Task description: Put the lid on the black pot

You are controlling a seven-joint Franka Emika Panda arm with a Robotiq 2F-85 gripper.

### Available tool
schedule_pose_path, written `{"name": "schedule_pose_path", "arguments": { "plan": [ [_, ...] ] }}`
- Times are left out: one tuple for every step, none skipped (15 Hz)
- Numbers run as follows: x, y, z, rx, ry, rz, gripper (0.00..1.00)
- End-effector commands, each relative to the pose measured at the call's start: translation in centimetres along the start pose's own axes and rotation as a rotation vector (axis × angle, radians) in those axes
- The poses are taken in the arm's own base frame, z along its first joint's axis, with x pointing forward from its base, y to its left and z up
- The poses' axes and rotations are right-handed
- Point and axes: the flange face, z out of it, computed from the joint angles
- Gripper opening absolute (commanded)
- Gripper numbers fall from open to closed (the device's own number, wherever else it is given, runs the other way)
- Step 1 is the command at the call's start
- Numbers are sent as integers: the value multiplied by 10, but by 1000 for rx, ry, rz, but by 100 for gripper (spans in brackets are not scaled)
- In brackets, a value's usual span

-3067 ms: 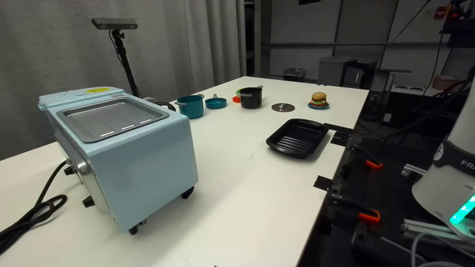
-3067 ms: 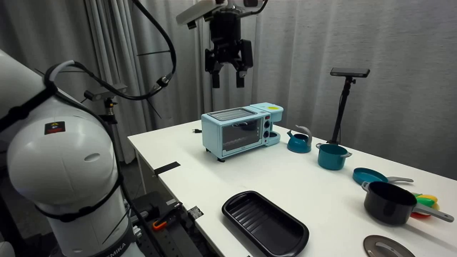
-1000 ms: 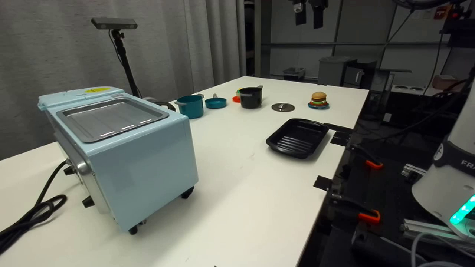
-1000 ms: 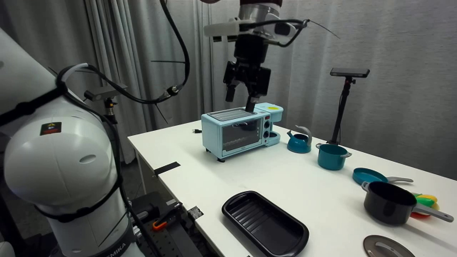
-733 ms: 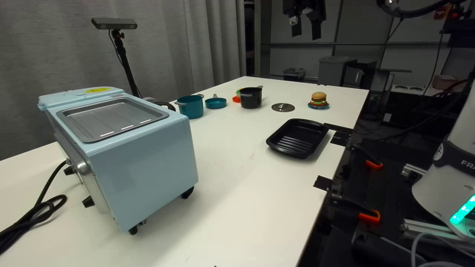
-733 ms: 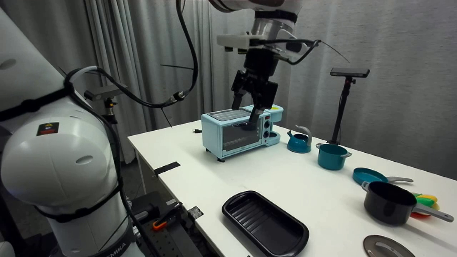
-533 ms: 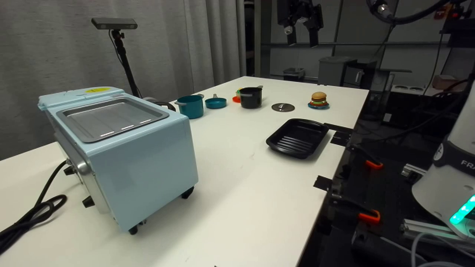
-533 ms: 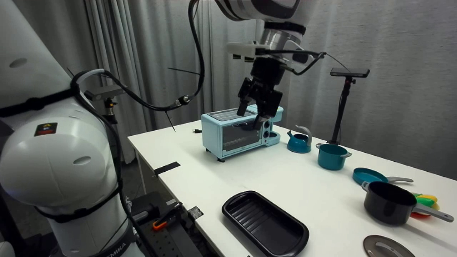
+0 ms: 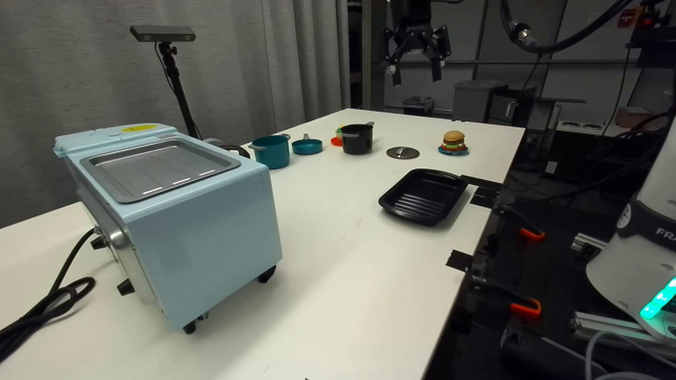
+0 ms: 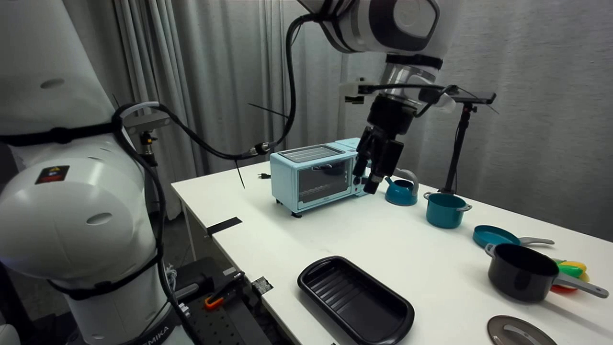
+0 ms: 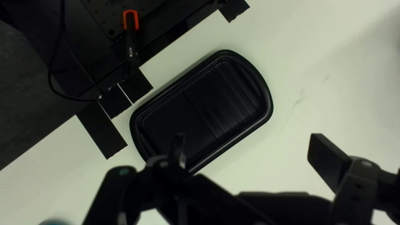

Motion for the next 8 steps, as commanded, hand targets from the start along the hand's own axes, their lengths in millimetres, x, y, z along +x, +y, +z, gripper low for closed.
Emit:
{"name": "schedule_pose_path", "arguments": {
  "plan": [
    [23,10,1,-35,50,148,100],
    [29,15,4,-50,65,189,100],
    [33,19,5,-63,78,226,100],
    [38,26,8,-78,94,266,100],
    [42,32,10,-91,106,304,100],
    [52,48,11,-105,114,335,100],
    [67,76,13,-116,117,361,100],
    [74,90,15,-122,121,377,100]
  ]
}}
